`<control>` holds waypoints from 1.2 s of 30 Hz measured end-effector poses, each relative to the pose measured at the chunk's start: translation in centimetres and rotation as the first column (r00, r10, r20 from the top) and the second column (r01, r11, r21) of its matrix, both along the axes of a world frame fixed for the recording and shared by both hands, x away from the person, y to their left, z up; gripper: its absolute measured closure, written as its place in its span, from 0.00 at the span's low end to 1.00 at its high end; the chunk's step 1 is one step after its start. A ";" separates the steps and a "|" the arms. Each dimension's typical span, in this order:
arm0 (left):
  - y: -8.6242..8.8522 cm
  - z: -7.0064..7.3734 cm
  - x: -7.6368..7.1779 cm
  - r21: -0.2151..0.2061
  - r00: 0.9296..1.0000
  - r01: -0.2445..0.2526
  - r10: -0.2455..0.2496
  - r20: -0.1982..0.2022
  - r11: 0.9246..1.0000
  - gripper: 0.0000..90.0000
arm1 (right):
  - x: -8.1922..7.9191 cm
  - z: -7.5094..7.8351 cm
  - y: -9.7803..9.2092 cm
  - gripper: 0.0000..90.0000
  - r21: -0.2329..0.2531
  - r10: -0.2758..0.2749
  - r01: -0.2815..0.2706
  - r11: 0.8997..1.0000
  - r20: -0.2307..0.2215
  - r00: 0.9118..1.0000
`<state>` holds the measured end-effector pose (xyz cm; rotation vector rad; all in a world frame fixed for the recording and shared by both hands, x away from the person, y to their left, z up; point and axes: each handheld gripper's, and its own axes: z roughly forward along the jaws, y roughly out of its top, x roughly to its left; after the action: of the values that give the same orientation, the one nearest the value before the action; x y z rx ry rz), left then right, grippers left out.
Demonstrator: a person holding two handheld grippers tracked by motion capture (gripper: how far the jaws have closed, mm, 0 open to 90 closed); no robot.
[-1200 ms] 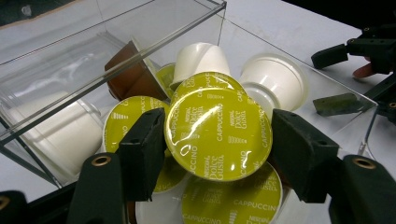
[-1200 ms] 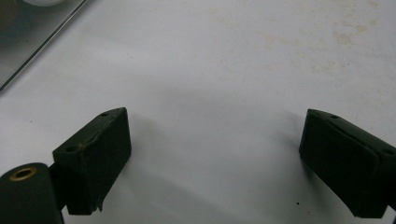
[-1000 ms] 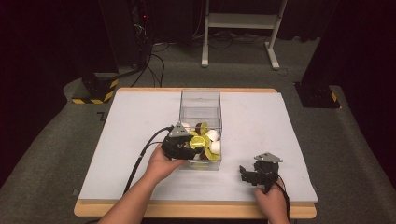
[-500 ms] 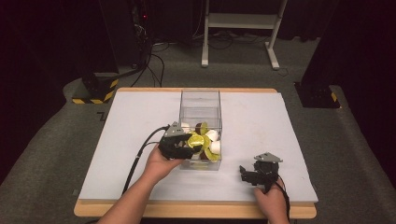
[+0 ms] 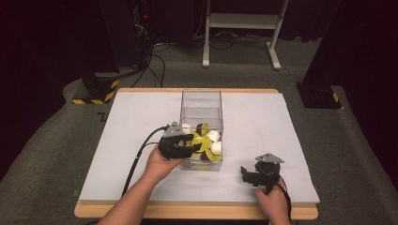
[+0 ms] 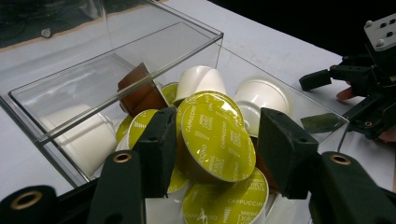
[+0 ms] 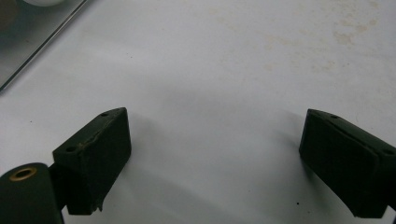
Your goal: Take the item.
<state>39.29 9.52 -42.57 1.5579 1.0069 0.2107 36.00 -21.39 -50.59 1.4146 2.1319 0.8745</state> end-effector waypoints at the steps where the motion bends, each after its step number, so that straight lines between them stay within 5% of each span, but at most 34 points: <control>1: 0.0 0.0 0.0 0.010 1.000 -0.001 0.001 0.008 1.000 0.49 | 0.0 0.0 0.0 0.10 0.000 0.000 0.000 1.000 0.000 1.000; 6: -0.8 -0.3 -0.3 0.050 0.999 -0.007 0.004 0.052 0.999 0.42 | 0.0 0.0 0.0 0.10 0.000 0.000 0.000 1.000 0.000 1.000; 13: -1.7 -1.3 -0.3 0.131 0.998 -0.006 -0.002 0.063 0.991 0.36 | 0.0 0.0 0.0 0.10 0.000 0.000 0.000 1.000 0.000 1.000; 18: -2.2 -1.5 -0.5 0.192 0.995 -0.009 -0.009 0.096 0.981 0.34 | 0.0 0.0 0.0 0.10 0.000 0.000 0.000 1.000 0.000 1.000; 23: -2.9 -1.9 -0.5 0.269 0.993 -0.016 -0.017 0.119 0.963 0.33 | 0.0 0.0 0.0 0.10 0.000 0.000 0.000 1.000 0.000 1.000; 32: -2.9 -1.9 -0.2 0.264 0.993 -0.018 -0.012 0.114 0.964 0.39 | 0.0 0.0 0.0 0.10 0.000 -0.001 0.001 1.000 -0.001 1.000; 36: -2.7 -1.8 -0.3 0.238 0.994 -0.018 -0.008 0.108 0.971 0.43 | 0.0 0.0 0.0 0.10 0.000 0.000 0.000 1.000 0.000 1.000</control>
<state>38.99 6.83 -44.42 1.7414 0.9262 0.4292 36.00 -21.39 -50.59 1.4149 2.1319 0.8748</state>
